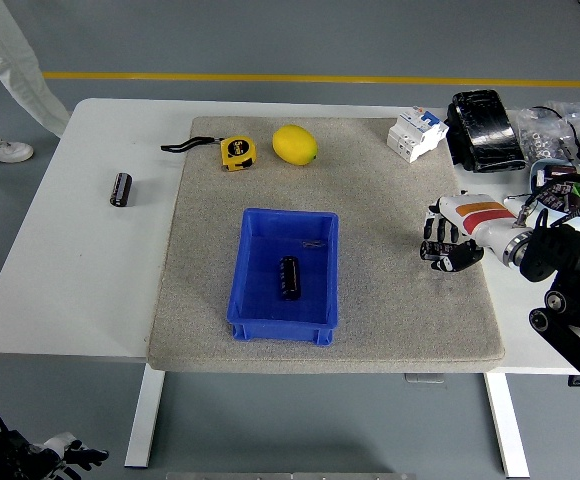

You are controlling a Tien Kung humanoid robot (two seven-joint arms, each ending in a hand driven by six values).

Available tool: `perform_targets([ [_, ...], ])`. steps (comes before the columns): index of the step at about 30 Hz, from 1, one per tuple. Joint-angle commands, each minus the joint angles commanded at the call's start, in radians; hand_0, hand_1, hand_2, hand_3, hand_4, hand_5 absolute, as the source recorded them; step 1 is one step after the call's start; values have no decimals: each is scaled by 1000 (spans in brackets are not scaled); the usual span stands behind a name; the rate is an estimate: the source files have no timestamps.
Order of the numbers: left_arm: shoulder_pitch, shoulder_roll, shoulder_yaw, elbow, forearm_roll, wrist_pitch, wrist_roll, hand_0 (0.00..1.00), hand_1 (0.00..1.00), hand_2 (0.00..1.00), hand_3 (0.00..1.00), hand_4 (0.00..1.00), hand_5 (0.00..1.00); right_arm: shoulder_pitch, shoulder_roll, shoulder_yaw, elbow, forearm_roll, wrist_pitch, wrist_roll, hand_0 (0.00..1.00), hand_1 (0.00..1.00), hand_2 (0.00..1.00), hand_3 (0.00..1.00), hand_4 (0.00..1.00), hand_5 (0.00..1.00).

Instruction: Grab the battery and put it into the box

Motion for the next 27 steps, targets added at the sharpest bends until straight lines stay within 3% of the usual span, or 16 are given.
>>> perform_targets([
  [14, -3, 2, -4, 1, 5, 1, 1, 734, 693, 738, 567, 595, 539, 20, -3, -11, 27, 6, 5, 0, 326, 327, 386, 464, 961, 45],
  [27, -2, 6, -19, 2, 23, -1, 6, 734, 692, 738, 567, 596, 538, 70, -17, -19, 145, 22, 19, -7, 321, 325, 385, 464, 961, 49],
])
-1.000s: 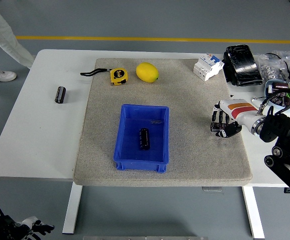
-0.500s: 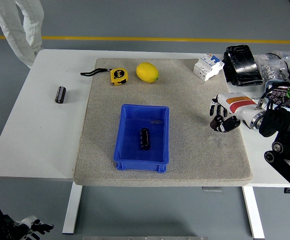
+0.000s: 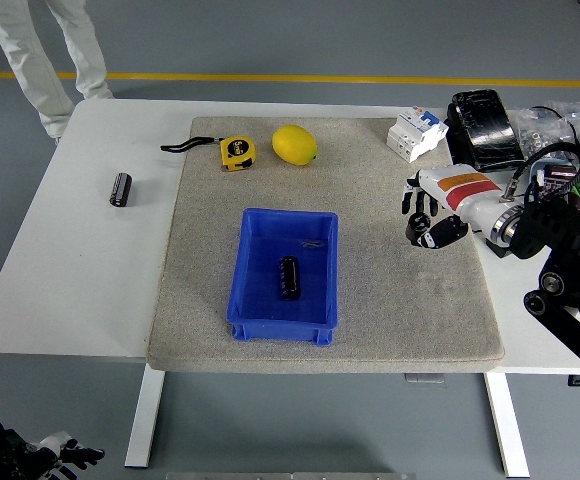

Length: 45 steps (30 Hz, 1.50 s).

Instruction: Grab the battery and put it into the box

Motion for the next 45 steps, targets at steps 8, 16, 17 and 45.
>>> perform_targets([
  [8, -2, 2, -4, 1, 2, 2, 0, 734, 691, 740, 568, 596, 539, 81, 14, -41, 91, 50, 12, -11, 318, 324, 385, 465, 961, 52],
  [16, -3, 6, -10, 0, 14, -1, 2, 734, 690, 741, 568, 597, 539, 171, 60, -129, 160, 90, 16, -14, 313, 324, 386, 467, 962, 63],
  [17, -3, 6, -11, 0, 16, -2, 3, 734, 690, 741, 568, 597, 539, 184, 71, -146, 165, 95, 17, -14, 313, 324, 386, 467, 962, 63],
  [45, 11, 12, -41, -8, 57, -19, 22, 735, 689, 745, 567, 597, 537, 244, 112, -188, 104, 114, 3, 36, 457, 561, 774, 915, 998, 326],
])
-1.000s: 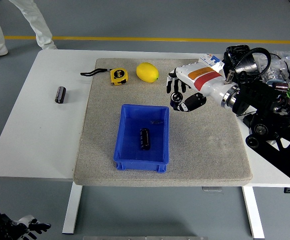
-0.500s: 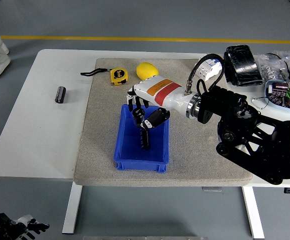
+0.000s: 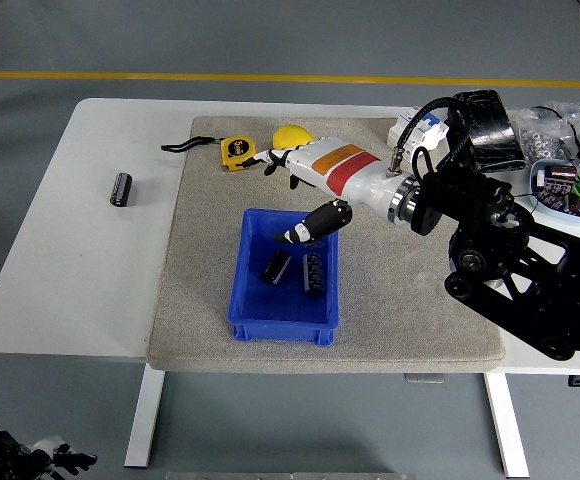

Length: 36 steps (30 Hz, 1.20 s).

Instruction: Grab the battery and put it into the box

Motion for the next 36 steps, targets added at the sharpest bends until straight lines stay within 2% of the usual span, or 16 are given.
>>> perform_targets([
  [9, 0, -4, 14, 3, -28, 11, -6, 735, 689, 744, 566, 596, 536, 11, -97, 136, -17, -10, 14, 10, 466, 566, 776, 899, 991, 318],
  [12, -1, -6, 20, 4, -38, 14, -8, 735, 689, 744, 566, 596, 536, -5, -127, 188, -40, -9, 8, 14, 466, 566, 776, 899, 991, 318],
  [13, -1, -7, 21, 4, -40, 15, -9, 734, 689, 742, 566, 594, 535, -14, -137, 208, -50, -7, 8, 16, 412, 551, 775, 882, 998, 335],
  [18, -2, -12, 25, 6, -48, 19, -12, 734, 689, 742, 566, 594, 535, -58, -174, 290, -98, 29, 7, 24, 412, 551, 775, 882, 998, 335],
  [19, -2, -13, 26, 7, -51, 21, -13, 732, 693, 741, 565, 594, 535, -68, -179, 305, -108, 45, 6, 26, 396, 545, 770, 846, 998, 357],
  [22, 0, -15, 24, 8, -50, 22, -14, 732, 693, 741, 565, 594, 535, -104, -191, 353, -141, 89, -2, 31, 396, 545, 770, 846, 998, 357],
  [29, 4, -23, 34, 12, -65, 28, -20, 733, 693, 740, 565, 594, 535, -253, -207, 505, -187, 243, -31, 32, 382, 527, 753, 812, 998, 365],
  [36, 11, -30, 36, 16, -61, 31, -26, 732, 696, 739, 566, 594, 535, -392, -179, 658, -160, 397, -23, 31, 387, 529, 748, 796, 998, 384],
])
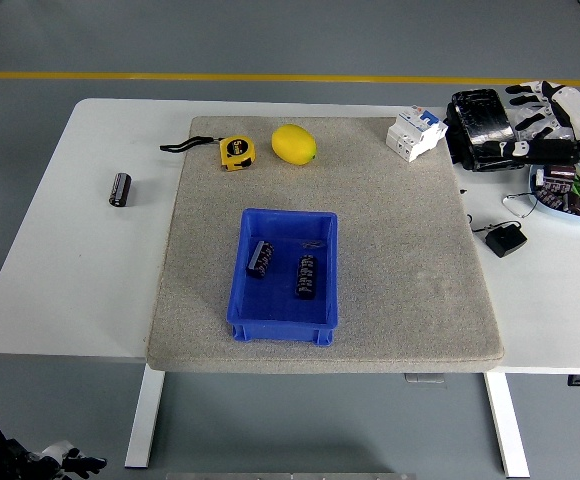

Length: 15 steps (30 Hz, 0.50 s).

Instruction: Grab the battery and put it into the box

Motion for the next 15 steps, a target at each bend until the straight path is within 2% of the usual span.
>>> perform_targets([
  [1, 0, -1, -2, 0, 6, -1, 0, 732, 695, 736, 565, 592, 536, -17, 7, 26, 9, 31, -3, 10, 515, 603, 766, 795, 998, 416],
  [6, 2, -3, -6, 3, 15, 0, -3, 732, 695, 736, 565, 592, 536, -94, 31, 113, 49, 213, -26, 69, 515, 603, 766, 795, 998, 416],
  [7, 2, -4, -7, 3, 18, 0, -4, 731, 693, 735, 565, 591, 537, -116, 37, 130, 59, 258, -27, 90, 632, 675, 797, 806, 998, 570],
  [12, 4, -7, -4, 5, 15, 3, -7, 731, 693, 735, 565, 591, 537, -200, 62, 177, 92, 466, -23, 149, 632, 675, 797, 806, 998, 570],
  [13, 5, -8, -5, 6, 16, 3, -7, 731, 692, 733, 565, 588, 535, -215, 67, 185, 97, 508, -18, 153, 734, 739, 833, 834, 998, 625],
  [15, 7, -9, -5, 6, 17, 2, -8, 731, 692, 733, 565, 588, 535, -244, 76, 199, 103, 587, -7, 160, 734, 739, 833, 834, 998, 625],
])
